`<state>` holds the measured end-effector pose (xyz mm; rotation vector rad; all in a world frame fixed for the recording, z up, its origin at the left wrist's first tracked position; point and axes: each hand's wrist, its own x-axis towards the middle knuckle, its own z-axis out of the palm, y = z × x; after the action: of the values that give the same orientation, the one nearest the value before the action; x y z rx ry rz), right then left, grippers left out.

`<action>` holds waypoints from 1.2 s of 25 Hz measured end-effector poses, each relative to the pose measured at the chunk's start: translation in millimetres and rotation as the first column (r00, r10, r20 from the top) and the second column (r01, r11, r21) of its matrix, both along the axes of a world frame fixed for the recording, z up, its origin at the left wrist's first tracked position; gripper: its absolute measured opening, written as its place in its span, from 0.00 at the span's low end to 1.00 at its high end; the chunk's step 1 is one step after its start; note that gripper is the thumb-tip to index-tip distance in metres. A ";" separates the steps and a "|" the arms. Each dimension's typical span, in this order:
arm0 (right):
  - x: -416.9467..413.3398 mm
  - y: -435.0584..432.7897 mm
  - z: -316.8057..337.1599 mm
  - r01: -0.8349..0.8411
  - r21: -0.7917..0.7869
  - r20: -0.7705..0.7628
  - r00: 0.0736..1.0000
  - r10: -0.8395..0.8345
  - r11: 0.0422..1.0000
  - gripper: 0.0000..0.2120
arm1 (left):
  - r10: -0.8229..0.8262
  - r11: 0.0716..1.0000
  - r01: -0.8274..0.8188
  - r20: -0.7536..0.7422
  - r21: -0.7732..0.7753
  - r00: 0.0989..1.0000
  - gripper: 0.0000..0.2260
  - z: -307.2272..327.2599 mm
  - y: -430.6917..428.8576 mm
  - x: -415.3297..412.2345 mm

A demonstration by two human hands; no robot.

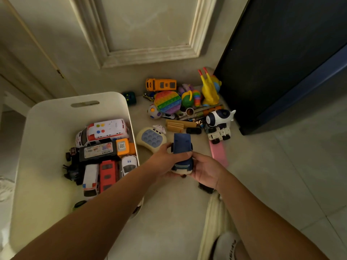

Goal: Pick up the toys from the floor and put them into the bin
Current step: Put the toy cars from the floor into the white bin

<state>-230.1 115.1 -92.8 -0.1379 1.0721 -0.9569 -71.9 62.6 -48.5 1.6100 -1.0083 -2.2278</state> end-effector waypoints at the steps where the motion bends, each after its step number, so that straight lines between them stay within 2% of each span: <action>1: 1.3 -1.7 1.4 -0.002 -0.012 -0.027 1.000 0.002 1.000 0.14 | 0.036 0.999 -0.035 -0.038 0.037 0.999 0.40 1.2 -1.4 1.7; 4: 5.0 -12.0 2.7 -0.011 0.001 -0.159 0.987 0.011 1.000 0.16 | 0.085 0.992 -0.078 -0.074 0.095 0.994 0.37 1.4 -2.7 1.9; 5: 5.9 -15.6 1.0 -0.008 0.031 -0.271 0.962 0.016 0.999 0.17 | 0.090 0.992 -0.084 -0.063 0.095 0.994 0.37 0.5 -3.0 1.1; 6: 5.1 -18.2 -2.4 0.002 0.075 -0.444 0.895 0.032 0.997 0.18 | 0.096 0.992 -0.091 -0.047 0.092 0.994 0.38 -0.5 -3.5 1.0; 7: 2.2 -18.6 -8.1 0.024 0.124 -0.644 0.763 0.062 0.992 0.20 | 0.108 0.990 -0.104 -0.036 0.097 0.994 0.39 -1.0 -4.2 1.3; 8: -2.8 -16.4 -14.8 0.045 0.168 -0.823 0.556 0.115 0.985 0.21 | 0.125 0.987 -0.121 -0.033 0.109 0.992 0.40 -1.1 -5.5 2.0; 9: -10.1 -11.7 -22.9 0.045 0.219 -0.930 0.313 0.194 0.975 0.21 | 0.141 0.984 -0.135 -0.037 0.118 0.989 0.40 -1.5 -6.6 3.1; 10: -18.1 -5.3 -31.0 0.025 0.290 -0.951 0.121 0.285 0.957 0.22 | 0.149 0.982 -0.143 -0.043 0.120 0.988 0.39 -2.2 -7.6 4.1; 11: -24.6 1.2 -39.1 -0.016 0.378 -0.926 -0.001 0.378 0.926 0.24 | 0.154 0.982 -0.147 -0.051 0.120 0.987 0.39 -3.0 -8.3 4.9; 12: -28.4 6.0 -46.4 -0.070 0.458 -0.888 -0.079 0.453 0.886 0.26 | 0.156 0.982 -0.148 -0.063 0.122 0.986 0.39 -3.7 -8.9 5.5; 14: -30.5 9.0 -57.8 -0.130 0.541 -0.838 -0.163 0.521 0.831 0.28 | 0.158 0.981 -0.146 -0.090 0.125 0.983 0.40 -4.3 -9.0 5.7; 16: -28.0 6.6 -63.7 -0.090 0.545 -0.835 -0.148 0.530 0.833 0.28 | 0.154 0.982 -0.139 -0.121 0.125 0.981 0.40 -4.9 -9.5 6.4; 19: -24.0 12.3 -70.9 -0.099 0.519 -0.851 0.036 0.524 0.849 0.28 | 0.126 0.987 -0.107 -0.168 0.117 0.978 0.42 -3.5 -10.9 10.3; 22: -22.3 12.6 -67.5 -0.049 0.405 -0.908 0.098 0.408 0.913 0.19 | 0.040 0.998 -0.029 -0.211 0.058 0.977 0.42 7.0 -15.4 18.8; 24: -17.3 0.6 -53.6 -0.006 0.275 -0.945 0.183 0.271 0.961 0.15 | -0.016 1.000 0.020 -0.253 0.013 0.967 0.39 20.4 -21.8 31.6; 26: -9.3 -15.2 -30.7 -0.006 0.070 -0.942 0.327 0.068 0.998 0.14 | -0.073 0.997 0.065 -0.307 -0.037 0.949 0.34 37.9 -30.3 49.6; 30: 18.7 -43.1 42.2 0.079 -0.272 -0.767 0.584 -0.265 0.959 0.18 | -0.090 0.988 0.041 -0.337 -0.149 0.937 0.22 76.6 -46.4 100.7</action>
<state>-211.3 72.0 -50.6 -0.7140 1.8459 -1.2254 28.7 16.3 28.0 1.0929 -1.1001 -2.3130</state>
